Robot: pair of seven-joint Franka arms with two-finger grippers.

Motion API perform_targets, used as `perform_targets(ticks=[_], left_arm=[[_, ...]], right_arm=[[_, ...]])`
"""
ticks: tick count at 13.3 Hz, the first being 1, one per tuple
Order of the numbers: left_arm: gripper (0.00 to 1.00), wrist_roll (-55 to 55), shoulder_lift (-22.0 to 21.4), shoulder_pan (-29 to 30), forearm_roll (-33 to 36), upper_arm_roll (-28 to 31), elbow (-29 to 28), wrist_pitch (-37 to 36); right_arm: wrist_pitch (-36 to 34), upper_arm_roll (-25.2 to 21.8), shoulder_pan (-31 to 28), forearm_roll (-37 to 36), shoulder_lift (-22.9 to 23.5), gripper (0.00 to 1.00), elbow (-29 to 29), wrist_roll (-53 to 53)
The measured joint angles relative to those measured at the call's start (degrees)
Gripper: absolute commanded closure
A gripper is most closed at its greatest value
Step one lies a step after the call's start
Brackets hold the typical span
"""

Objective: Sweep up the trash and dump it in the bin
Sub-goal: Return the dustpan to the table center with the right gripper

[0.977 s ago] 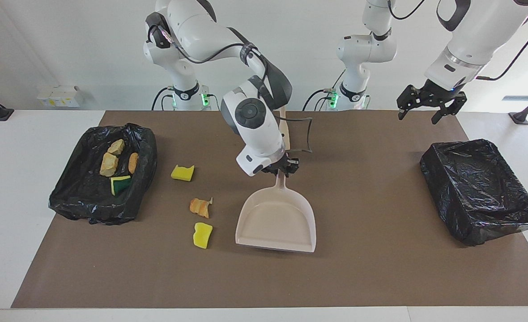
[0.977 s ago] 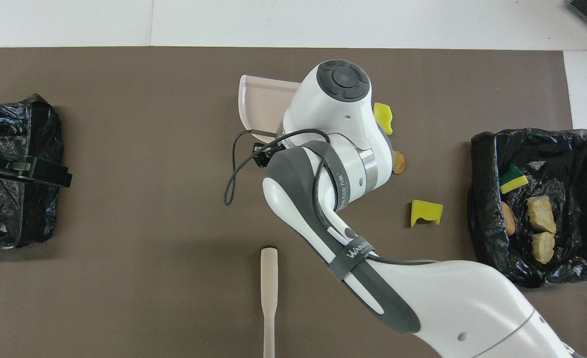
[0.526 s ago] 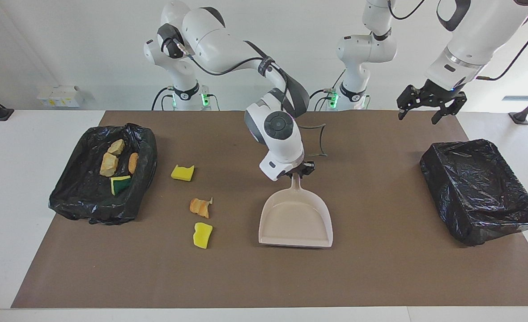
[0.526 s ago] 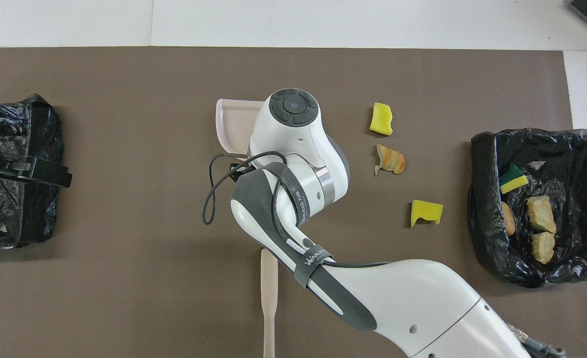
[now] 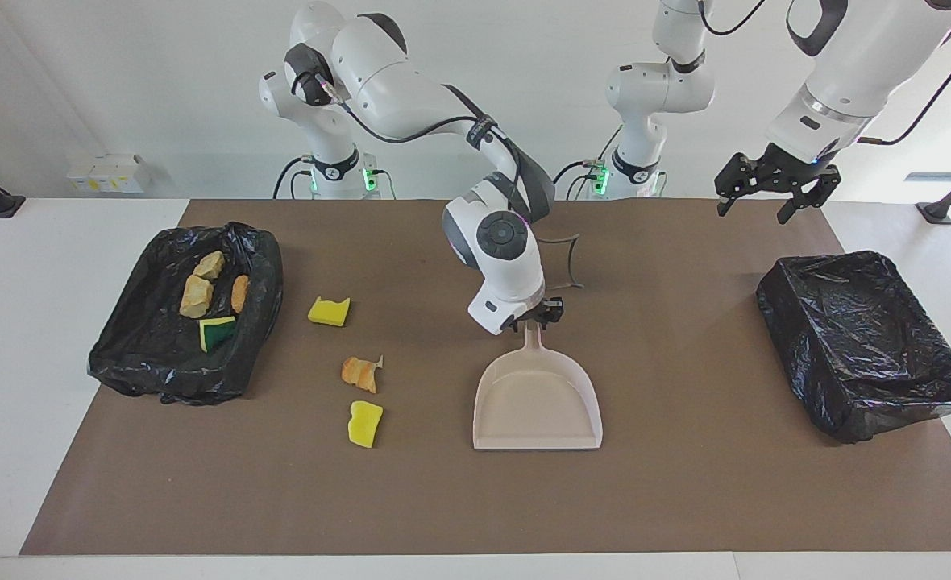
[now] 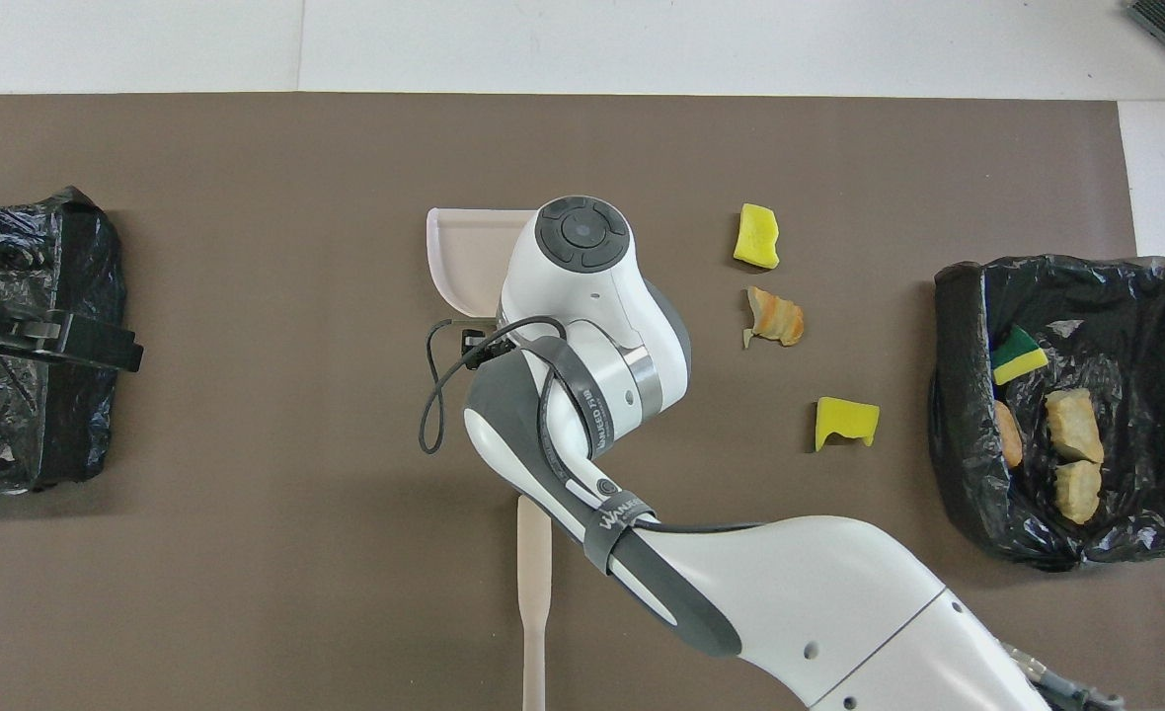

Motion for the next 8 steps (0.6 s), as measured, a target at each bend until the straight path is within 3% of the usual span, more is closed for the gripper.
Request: perform_targets(ticks=[4,8], left_arm=[[0.0,0.0,0.0,0.0,0.0,0.0,0.0,0.0],[0.0,0.0,0.0,0.0,0.0,0.0,0.0,0.0]], right_arm=[[-13.9,-0.3,-0.5,-3.5,-8.2,0.0,-0.6,0.0],[-15.1,0.2,-0.2,-1.7,-19.4,0.0,-11.4,2.6]])
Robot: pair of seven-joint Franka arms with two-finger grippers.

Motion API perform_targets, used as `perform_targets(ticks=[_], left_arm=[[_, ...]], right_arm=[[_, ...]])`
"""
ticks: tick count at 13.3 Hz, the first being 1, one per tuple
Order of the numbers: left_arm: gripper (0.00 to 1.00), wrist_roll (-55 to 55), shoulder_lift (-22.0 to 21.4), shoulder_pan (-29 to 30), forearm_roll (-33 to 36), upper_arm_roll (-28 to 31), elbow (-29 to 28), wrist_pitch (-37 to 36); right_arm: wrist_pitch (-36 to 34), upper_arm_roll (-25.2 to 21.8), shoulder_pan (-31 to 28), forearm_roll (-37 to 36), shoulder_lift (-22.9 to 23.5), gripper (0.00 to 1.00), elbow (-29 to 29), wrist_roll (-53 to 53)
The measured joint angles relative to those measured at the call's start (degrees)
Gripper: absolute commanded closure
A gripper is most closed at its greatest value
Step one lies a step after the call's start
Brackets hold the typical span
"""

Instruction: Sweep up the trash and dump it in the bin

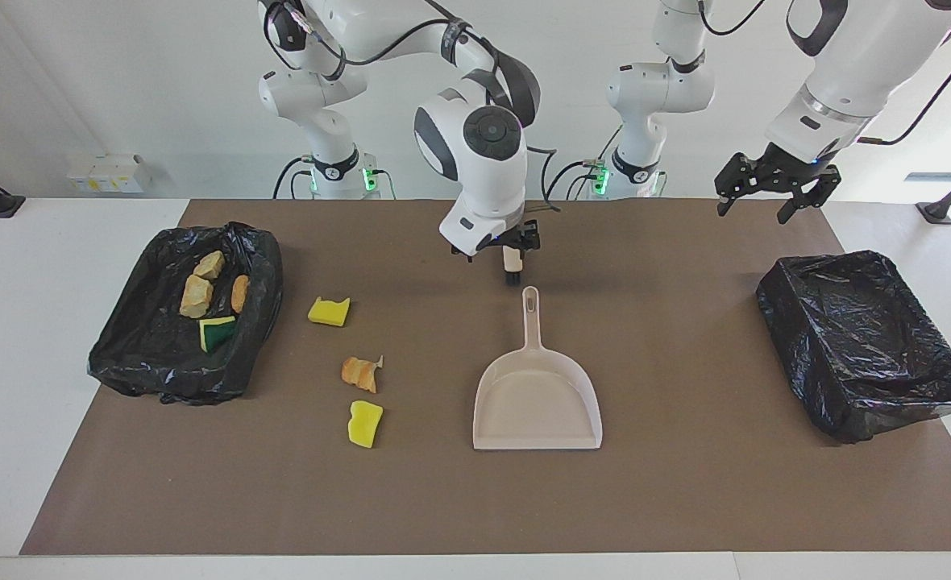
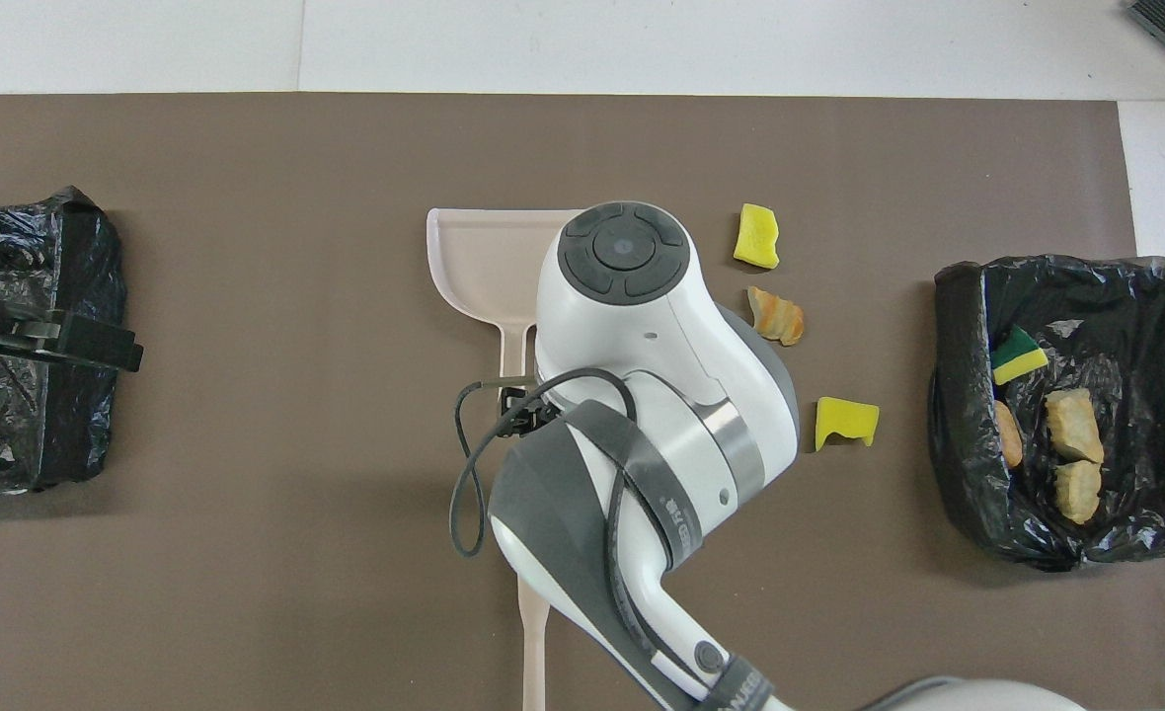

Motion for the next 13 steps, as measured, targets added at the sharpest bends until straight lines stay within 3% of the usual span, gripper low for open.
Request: perform_targets(ticks=[1,4,6,9,10,13], left_arm=[[0.0,0.0,0.0,0.0,0.0,0.0,0.0,0.0],[0.0,0.0,0.0,0.0,0.0,0.0,0.0,0.0],[0.0,0.0,0.0,0.0,0.0,0.0,0.0,0.0],[0.0,0.0,0.0,0.0,0.0,0.0,0.0,0.0],[0.0,0.0,0.0,0.0,0.0,0.0,0.0,0.0],[0.0,0.0,0.0,0.0,0.0,0.0,0.0,0.0]], right_arm=[[1.8,0.1,1.2,1.9,-2.9,0.0,-4.5,1.9],[19.9,0.5,7.4,7.3,-12.1,0.0,-25.2,6.5],[26.7,0.6,12.0,9.0,-15.1,0.0,-35.7,8.1],[30.5,0.6,14.8,9.1,-16.0,0.04,-42.2,9.9],[31.1,0.5,14.8,9.1,-16.3,0.1,-42.9,9.9],[33.2,0.5,15.6,10.3,-16.5,0.16,-44.0,10.9]])
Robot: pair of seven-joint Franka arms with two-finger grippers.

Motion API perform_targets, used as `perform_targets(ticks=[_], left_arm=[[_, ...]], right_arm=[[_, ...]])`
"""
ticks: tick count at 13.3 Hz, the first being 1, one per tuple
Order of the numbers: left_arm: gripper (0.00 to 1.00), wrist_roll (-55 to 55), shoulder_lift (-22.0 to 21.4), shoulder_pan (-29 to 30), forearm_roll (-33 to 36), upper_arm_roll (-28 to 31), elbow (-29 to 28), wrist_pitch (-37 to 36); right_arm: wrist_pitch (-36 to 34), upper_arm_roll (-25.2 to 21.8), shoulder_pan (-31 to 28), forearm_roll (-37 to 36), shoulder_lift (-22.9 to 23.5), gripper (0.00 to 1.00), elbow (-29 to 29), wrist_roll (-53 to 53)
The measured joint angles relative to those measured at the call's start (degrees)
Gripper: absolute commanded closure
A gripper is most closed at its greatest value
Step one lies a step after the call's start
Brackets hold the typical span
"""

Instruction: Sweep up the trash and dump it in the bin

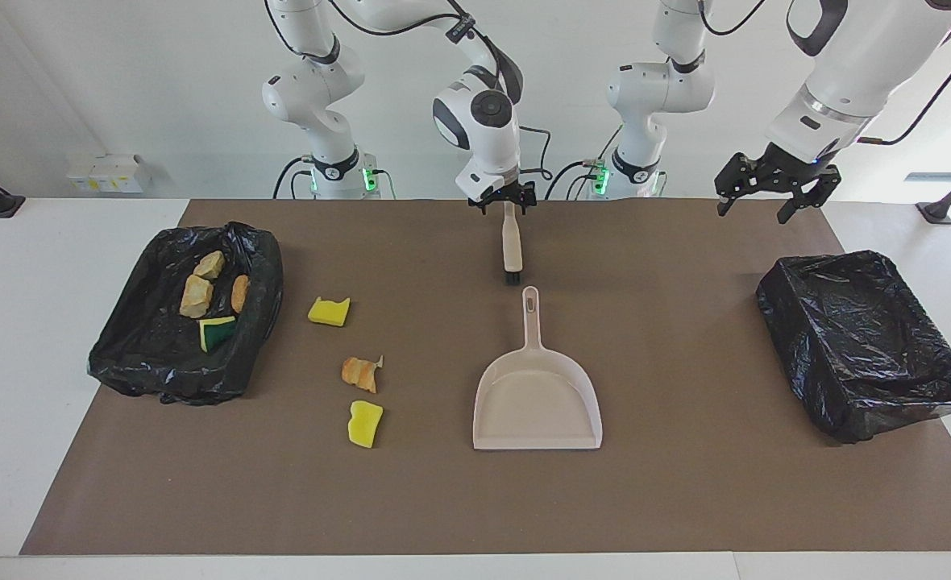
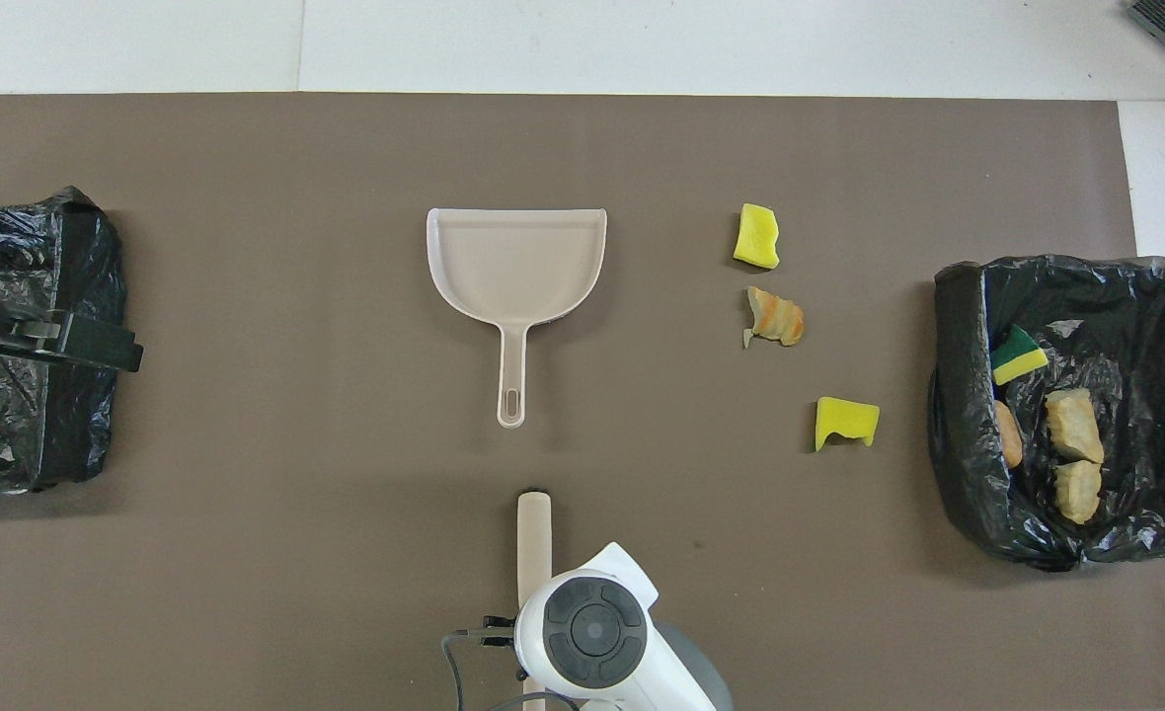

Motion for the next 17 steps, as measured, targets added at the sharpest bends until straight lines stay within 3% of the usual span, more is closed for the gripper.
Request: perform_targets(ticks=[1,3,4,13,17], left_arm=[[0.0,0.0,0.0,0.0,0.0,0.0,0.0,0.0],[0.0,0.0,0.0,0.0,0.0,0.0,0.0,0.0],[0.0,0.0,0.0,0.0,0.0,0.0,0.0,0.0],[0.0,0.0,-0.1,-1.3,0.0,-1.6,0.0,0.0],[0.0,-0.1,-0.1,-3.9,0.0,-2.7,-0.9,3.4]], right_arm=[[0.1,0.0,0.6,0.7,0.0,0.26,-0.3,0.1],[0.1,0.0,1.1,1.0,-0.2,0.96,-0.8,0.4],[0.1,0.0,1.1,1.0,-0.3,1.0,-0.9,0.4],[-0.7,-0.7,-0.8,1.1,-0.4,1.0,-0.3,0.6],[-11.7,-1.2,-7.1,-1.5,-2.3,1.0,4.7,0.6]])
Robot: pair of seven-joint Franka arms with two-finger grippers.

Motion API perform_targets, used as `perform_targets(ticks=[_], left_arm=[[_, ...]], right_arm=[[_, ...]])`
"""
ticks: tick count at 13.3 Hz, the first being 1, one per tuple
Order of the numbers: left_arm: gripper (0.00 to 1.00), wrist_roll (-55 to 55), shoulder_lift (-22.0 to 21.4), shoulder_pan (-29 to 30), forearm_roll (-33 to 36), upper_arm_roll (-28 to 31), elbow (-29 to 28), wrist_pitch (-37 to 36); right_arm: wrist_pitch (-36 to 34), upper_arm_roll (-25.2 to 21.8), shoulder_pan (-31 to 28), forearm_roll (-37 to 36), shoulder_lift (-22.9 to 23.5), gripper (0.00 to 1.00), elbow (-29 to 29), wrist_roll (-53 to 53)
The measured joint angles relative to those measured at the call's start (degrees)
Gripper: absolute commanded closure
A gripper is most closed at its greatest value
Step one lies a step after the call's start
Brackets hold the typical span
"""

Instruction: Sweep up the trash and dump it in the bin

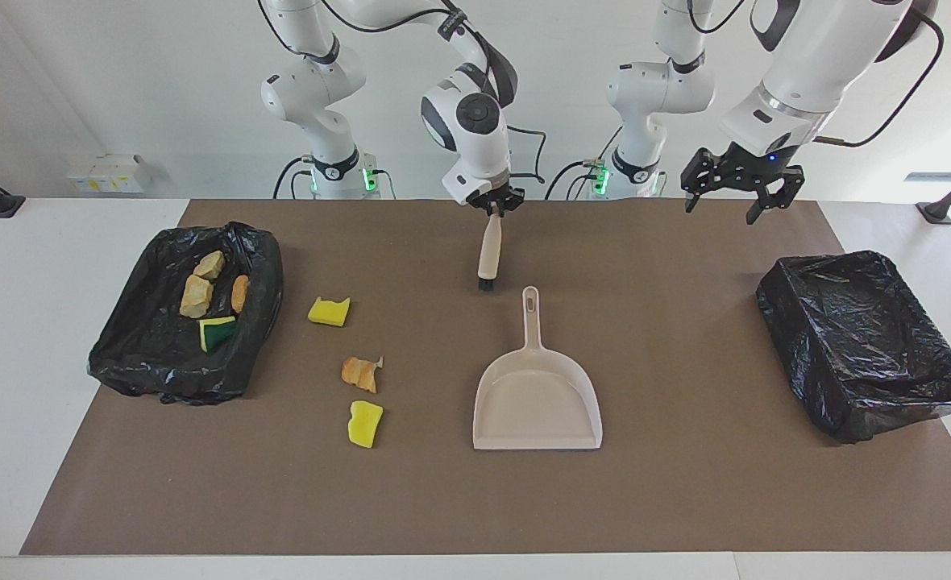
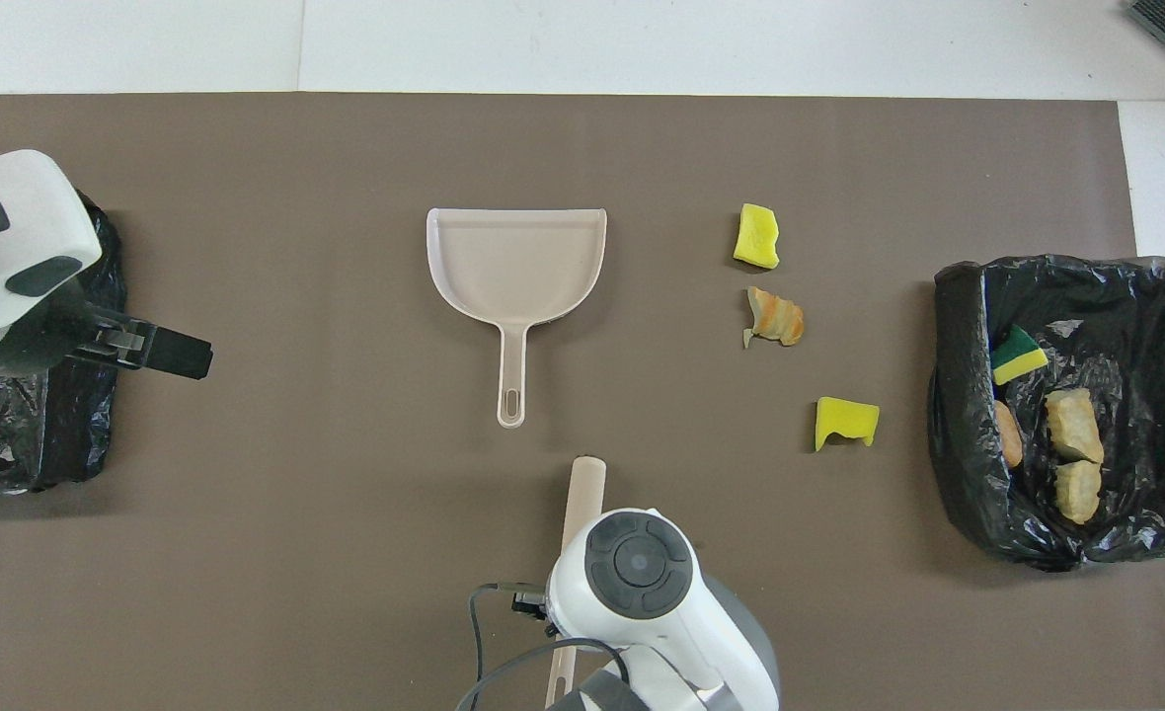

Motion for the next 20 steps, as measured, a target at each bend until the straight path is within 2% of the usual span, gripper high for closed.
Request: perform_targets(ticks=[3,7,12,16,17,18,20], left_arm=[[0.0,0.0,0.2,-2.4,0.0,-0.2,-4.8,7.1],[0.0,-4.5,2.0,-7.3,0.0,-0.3,-14.4,21.3],[0.0,-19.4,11.7,-16.0,0.3,-0.4,-16.8,34.0],[0.0,-33.1,15.8,-19.7,5.8,-0.4,-16.6,40.0],[0.04,-34.7,16.3,-20.2,5.9,-0.4,-16.6,40.4],[0.14,-36.4,16.7,-20.8,6.0,-0.4,-16.6,40.6],[0.2,-39.1,17.1,-21.6,6.0,-0.4,-16.6,41.0]], right_arm=[[-8.5,-0.2,-8.0,-6.6,-3.1,1.0,1.7,-1.5],[-13.1,-0.5,-19.4,-19.8,-2.9,1.0,1.7,-9.8],[-15.9,-0.5,-28.4,-32.2,-2.6,1.0,-1.2,-19.1],[-13.2,-0.2,-30.0,-32.9,-0.7,1.0,-3.1,-20.4],[-11.9,-0.1,-30.0,-31.5,0.0,1.0,-3.0,-20.6],[-10.7,0.0,-30.0,-28.8,1.0,1.0,-2.5,-21.5],[-9.9,0.0,-30.1,-21.8,3.3,1.0,0.7,-24.5]])
